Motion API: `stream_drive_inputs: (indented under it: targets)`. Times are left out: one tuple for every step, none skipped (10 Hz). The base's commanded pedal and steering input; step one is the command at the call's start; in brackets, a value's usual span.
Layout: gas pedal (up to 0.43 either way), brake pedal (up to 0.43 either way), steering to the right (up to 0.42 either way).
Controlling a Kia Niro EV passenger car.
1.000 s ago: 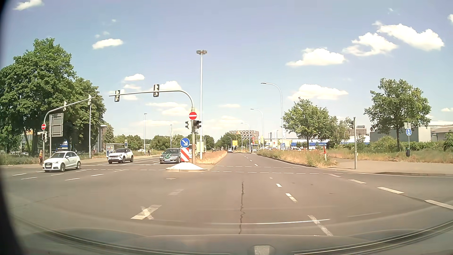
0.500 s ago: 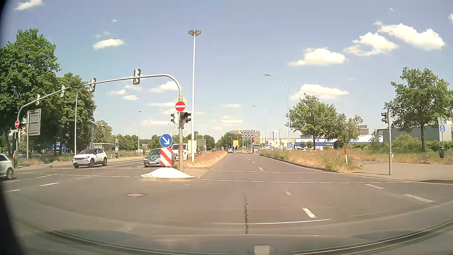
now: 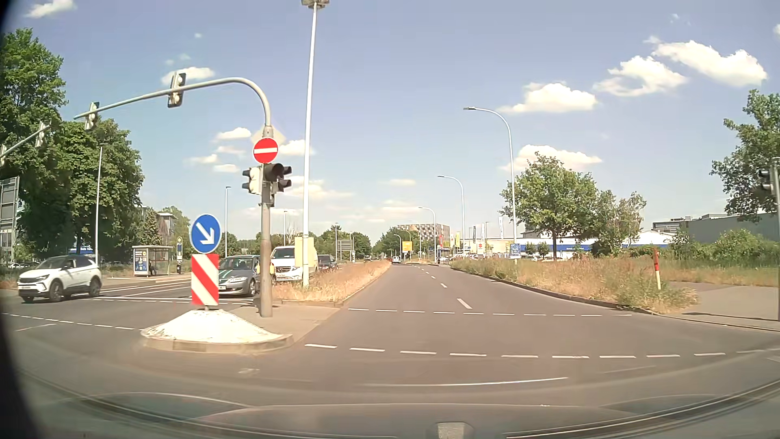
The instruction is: Follow the waypoints while adhering to traffic rules and regulations
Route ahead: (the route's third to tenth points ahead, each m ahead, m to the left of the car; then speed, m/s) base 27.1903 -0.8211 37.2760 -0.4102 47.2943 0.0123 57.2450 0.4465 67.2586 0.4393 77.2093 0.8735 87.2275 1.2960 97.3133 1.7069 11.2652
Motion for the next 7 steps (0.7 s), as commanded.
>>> stream_drive_inputs:
  targets:
    - [0.429, 0.030, -0.003]
    - [0.429, 0.030, -0.003]
    - [0.429, 0.030, -0.003]
    - [0.429, 0.030, -0.002]
    - [0.421, 0.030, -0.002]
    - [0.398, 0.030, -0.006]
    - [0.398, 0.030, -0.006]
